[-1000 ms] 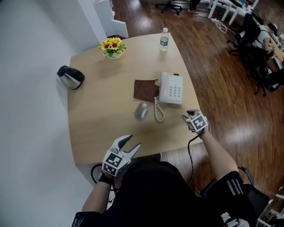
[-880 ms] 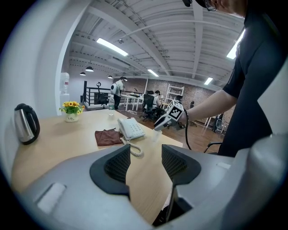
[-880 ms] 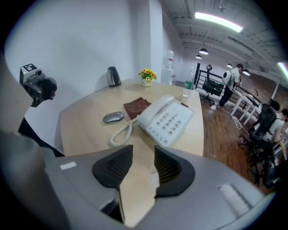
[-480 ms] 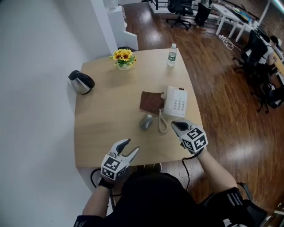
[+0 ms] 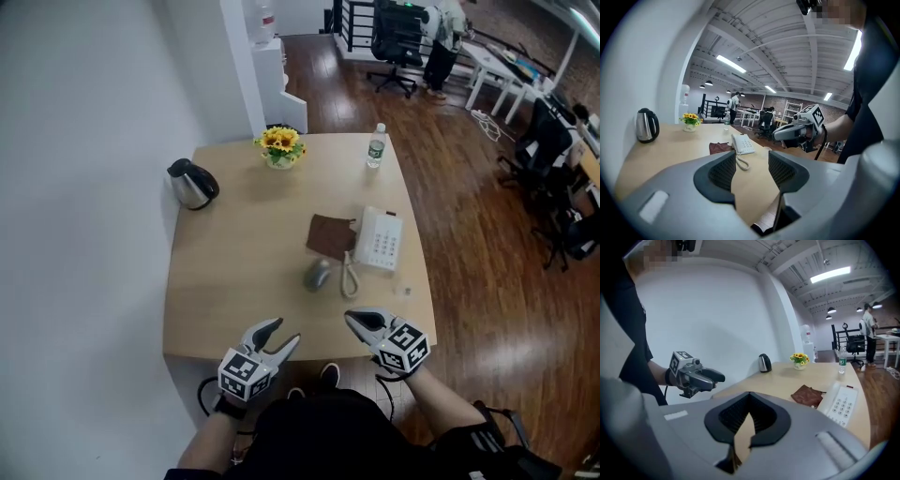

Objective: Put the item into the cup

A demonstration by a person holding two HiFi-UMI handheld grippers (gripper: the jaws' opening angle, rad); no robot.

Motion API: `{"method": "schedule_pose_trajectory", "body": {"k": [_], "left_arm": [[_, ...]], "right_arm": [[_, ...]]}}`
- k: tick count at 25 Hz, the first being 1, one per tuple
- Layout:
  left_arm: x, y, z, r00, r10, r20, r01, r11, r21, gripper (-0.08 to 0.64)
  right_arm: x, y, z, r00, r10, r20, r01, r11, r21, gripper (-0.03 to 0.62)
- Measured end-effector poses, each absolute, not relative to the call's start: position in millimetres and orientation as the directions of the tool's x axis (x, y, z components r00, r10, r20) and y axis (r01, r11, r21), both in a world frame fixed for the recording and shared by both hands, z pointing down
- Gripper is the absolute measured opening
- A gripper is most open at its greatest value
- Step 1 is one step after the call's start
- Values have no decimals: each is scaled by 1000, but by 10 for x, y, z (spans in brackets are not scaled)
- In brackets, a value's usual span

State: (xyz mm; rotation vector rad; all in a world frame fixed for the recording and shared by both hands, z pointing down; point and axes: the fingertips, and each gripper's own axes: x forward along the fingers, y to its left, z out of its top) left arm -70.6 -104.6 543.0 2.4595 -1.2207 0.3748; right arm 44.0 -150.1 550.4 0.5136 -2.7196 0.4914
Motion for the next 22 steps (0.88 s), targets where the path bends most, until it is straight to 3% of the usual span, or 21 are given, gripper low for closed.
{"method": "schedule_pose_trajectory", "body": {"k": [22], "left_arm": [[-813,1155,5259,726,-589,356,-678,-698,228,195]], "right_arm": [[93,1039,4943,-915,-364,174,-403,844,-354,6]]}}
